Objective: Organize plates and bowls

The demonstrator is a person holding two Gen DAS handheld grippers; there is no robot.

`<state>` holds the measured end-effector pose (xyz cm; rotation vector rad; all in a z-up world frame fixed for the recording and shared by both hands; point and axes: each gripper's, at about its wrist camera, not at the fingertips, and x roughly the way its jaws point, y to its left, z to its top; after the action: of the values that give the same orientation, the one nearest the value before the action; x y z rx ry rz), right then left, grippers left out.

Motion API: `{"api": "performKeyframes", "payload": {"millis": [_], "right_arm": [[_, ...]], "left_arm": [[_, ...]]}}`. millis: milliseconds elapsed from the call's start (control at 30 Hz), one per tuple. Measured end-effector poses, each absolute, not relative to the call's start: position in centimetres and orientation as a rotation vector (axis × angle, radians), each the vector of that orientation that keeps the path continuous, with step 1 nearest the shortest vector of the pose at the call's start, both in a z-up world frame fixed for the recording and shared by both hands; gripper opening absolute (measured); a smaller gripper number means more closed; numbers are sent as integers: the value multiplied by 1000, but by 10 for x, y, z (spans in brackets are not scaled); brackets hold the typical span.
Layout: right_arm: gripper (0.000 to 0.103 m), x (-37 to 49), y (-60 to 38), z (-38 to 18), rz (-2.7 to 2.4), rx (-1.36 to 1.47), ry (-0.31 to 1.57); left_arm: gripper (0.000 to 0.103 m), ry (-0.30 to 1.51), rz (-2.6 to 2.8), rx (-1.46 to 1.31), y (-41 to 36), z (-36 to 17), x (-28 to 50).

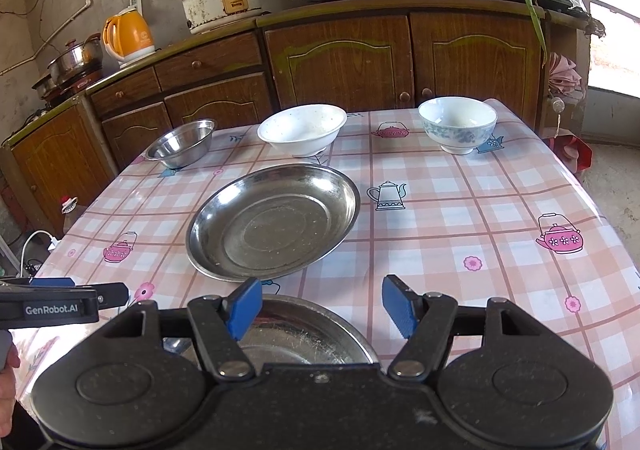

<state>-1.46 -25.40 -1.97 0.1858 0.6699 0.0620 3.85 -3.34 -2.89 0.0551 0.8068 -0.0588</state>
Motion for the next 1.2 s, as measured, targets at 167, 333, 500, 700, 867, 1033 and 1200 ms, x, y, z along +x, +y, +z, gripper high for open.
{"api": "performKeyframes", "payload": {"millis": [167,333,500,700,867,1033,1200], "right_arm": [[80,-10,-257,-20,60,188,673],[80,-6,-260,-21,62,189,675],[80,0,-263,-21,63,190,674],[80,8,-267,-20,66,186,672],[80,16,-269,-20,67,179,669],[80,24,-270,-23,69,179,678],[80,34,-273,-25,73,178,689]], "left_arm": [[80,807,-58,63,-36,-29,43],[80,806,-56,66,-36,-30,45],[81,806,-52,71,-37,-30,50],[81,806,-51,75,-37,-29,56],[81,804,-47,77,-38,-29,63],[81,809,-44,82,-39,-31,72],[81,815,-36,79,-39,-34,84]]}}
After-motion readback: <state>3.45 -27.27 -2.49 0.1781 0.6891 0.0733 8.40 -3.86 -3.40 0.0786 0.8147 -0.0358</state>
